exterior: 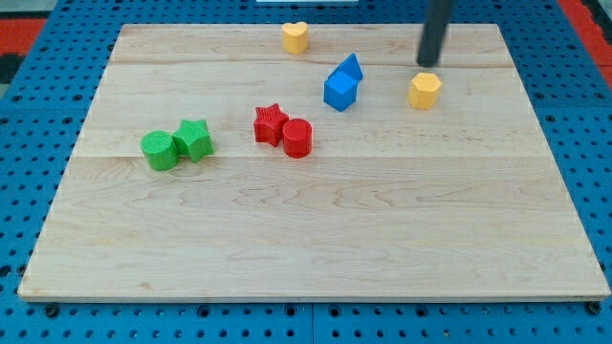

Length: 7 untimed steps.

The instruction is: Push yellow hexagon slightly towards blue blocks

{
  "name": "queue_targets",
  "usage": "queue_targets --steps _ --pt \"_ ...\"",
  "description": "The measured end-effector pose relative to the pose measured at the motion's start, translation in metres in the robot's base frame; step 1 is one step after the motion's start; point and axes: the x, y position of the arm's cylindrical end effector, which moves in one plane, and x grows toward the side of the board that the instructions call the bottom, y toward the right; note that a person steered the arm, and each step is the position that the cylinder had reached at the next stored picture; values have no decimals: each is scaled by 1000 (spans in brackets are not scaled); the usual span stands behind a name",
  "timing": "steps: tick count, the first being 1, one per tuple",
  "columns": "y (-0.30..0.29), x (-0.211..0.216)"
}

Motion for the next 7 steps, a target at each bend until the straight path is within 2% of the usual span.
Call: queue_targets --steps 1,4,5,6,7 --pt "30 11" --pt "-6 18" --pt "-2 50" --pt "-5 61" --pt "-16 46"
